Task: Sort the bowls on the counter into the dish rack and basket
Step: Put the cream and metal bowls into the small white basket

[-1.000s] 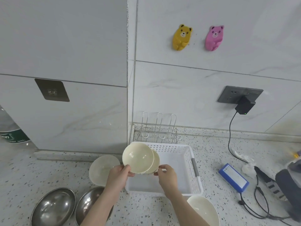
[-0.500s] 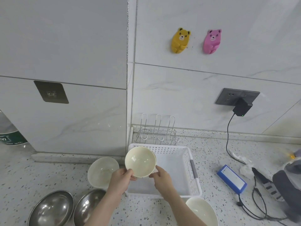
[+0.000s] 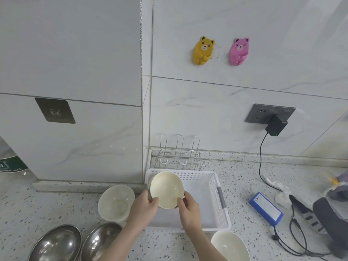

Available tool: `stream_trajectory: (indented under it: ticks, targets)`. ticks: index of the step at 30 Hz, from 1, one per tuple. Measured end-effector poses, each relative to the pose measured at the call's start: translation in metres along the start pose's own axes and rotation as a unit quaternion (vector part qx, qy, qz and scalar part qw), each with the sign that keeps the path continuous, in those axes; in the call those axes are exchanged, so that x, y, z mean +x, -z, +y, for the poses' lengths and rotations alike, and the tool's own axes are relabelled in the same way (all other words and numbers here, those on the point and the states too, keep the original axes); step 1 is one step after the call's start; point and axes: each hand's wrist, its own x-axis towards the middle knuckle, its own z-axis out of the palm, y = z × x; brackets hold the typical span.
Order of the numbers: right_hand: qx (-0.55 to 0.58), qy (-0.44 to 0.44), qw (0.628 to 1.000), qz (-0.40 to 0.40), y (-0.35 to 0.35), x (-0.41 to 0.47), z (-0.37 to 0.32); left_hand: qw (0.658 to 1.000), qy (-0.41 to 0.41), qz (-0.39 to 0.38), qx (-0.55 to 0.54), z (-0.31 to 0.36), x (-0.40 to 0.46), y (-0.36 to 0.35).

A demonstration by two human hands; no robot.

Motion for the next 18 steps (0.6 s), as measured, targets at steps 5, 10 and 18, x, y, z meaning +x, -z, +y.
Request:
stream_trajectory:
  ticks: [5, 10, 18]
  targets:
    - [-0.027, 0.005, 1.0, -0.015, 0.0, 0.003, 0.003, 0.995, -0.057, -0.001, 0.086, 0.001, 0.003, 0.002]
    - [-0.049, 0.012, 0.998, -0.041, -0.001, 0.005, 0.004, 0.99, -0.063, -0.006, 0.129, 0.001, 0.012, 0.004]
    - [-0.065, 0.009, 0.997, -0.048, -0.004, 0.006, 0.003, 0.985, -0.05, -0.002, 0.168, -0.001, 0.027, -0.003]
